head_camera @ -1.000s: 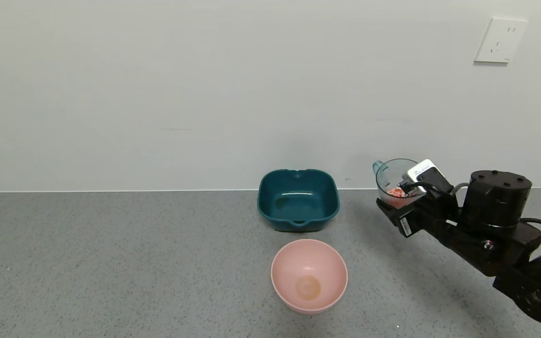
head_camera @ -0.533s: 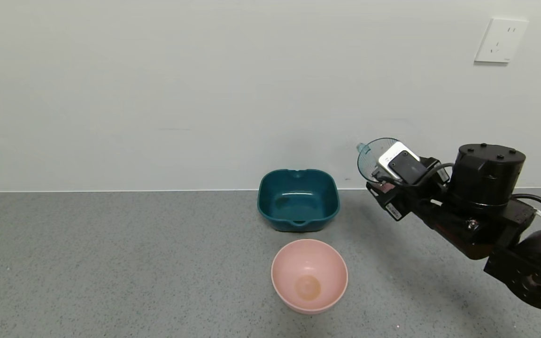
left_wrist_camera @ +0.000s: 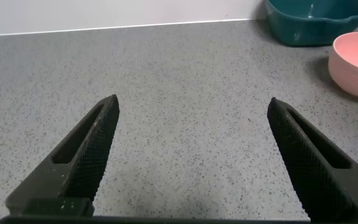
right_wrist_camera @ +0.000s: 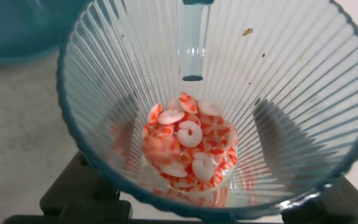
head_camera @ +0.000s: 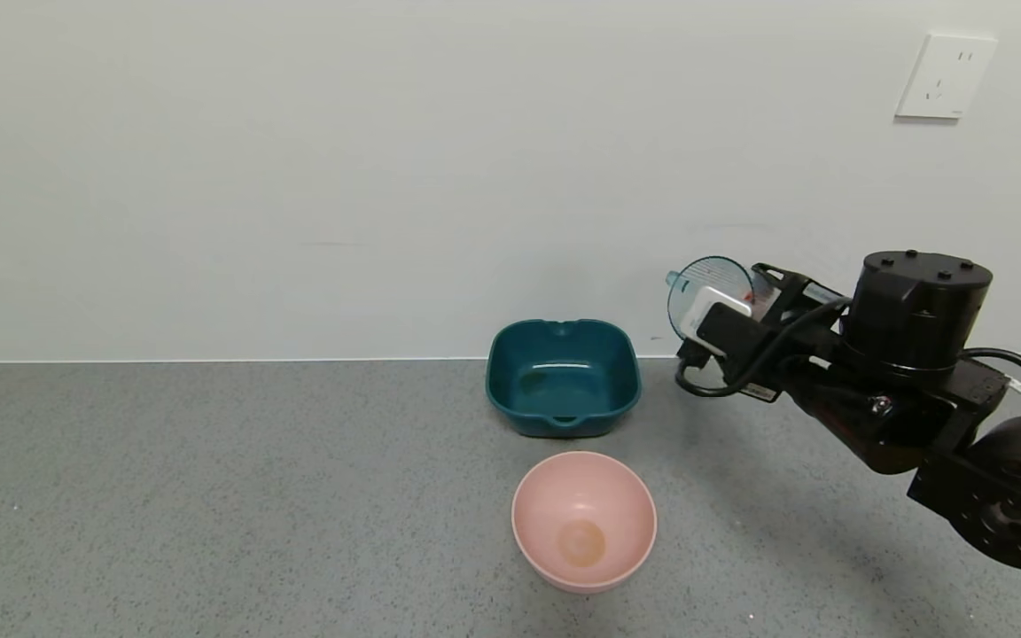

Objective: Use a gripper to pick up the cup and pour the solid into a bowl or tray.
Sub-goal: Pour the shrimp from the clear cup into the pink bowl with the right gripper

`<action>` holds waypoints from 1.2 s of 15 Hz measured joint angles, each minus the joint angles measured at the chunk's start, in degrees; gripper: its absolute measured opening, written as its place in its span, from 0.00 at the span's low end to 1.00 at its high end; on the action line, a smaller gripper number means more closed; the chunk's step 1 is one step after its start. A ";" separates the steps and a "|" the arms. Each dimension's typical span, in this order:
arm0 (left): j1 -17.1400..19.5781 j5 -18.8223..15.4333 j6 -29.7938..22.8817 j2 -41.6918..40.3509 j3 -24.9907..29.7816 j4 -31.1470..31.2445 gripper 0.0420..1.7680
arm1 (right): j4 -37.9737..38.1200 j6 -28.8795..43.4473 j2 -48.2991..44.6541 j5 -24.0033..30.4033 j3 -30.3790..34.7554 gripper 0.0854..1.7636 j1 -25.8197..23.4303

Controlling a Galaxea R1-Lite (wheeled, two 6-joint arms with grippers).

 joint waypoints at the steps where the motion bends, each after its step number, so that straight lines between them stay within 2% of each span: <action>1: 0.00 0.00 0.00 0.00 0.00 0.00 0.97 | 0.00 -2.60 0.07 -0.24 -0.33 0.75 0.16; 6: 0.00 0.00 0.00 0.00 0.00 0.00 0.97 | 0.22 -15.19 0.95 -0.38 -1.99 0.75 1.04; 11: 0.00 0.00 0.00 0.00 0.00 0.02 0.97 | 0.05 -17.73 3.52 -5.77 -2.10 0.75 6.06; 14: 0.00 0.00 -0.02 0.00 0.00 0.00 0.97 | -0.28 -20.38 5.89 -6.34 -1.49 0.75 8.29; 18: 0.00 0.02 0.00 0.00 0.00 0.00 0.97 | -0.01 -25.42 8.16 -6.34 -1.77 0.75 8.73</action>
